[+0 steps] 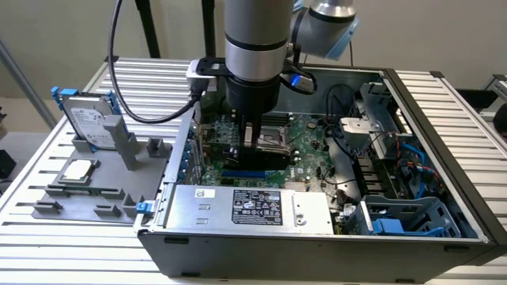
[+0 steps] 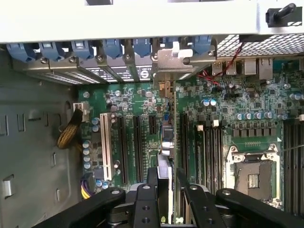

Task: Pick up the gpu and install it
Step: 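Insert the gpu into the slot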

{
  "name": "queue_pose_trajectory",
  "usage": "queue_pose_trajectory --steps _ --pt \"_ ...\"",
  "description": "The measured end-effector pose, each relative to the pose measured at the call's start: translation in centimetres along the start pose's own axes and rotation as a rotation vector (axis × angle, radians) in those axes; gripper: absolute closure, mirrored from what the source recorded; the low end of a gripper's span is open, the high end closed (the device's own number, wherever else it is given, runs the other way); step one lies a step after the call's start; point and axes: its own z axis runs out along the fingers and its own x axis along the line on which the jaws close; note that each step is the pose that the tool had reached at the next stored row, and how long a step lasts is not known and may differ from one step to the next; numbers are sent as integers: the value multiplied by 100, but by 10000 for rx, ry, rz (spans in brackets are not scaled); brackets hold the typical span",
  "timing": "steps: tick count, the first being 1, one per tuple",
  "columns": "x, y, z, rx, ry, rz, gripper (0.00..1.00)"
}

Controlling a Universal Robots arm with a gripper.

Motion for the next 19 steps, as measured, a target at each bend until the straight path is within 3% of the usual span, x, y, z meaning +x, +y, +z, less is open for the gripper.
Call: queue_pose_trajectory --steps 5,6,10,19 --pt "50 -4 26 -33 -470 1 100" --pt "56 -4 27 -38 -527 0 100" --pt "74 -5 31 -60 -551 2 100" --pt "77 -4 53 -60 -531 2 100"
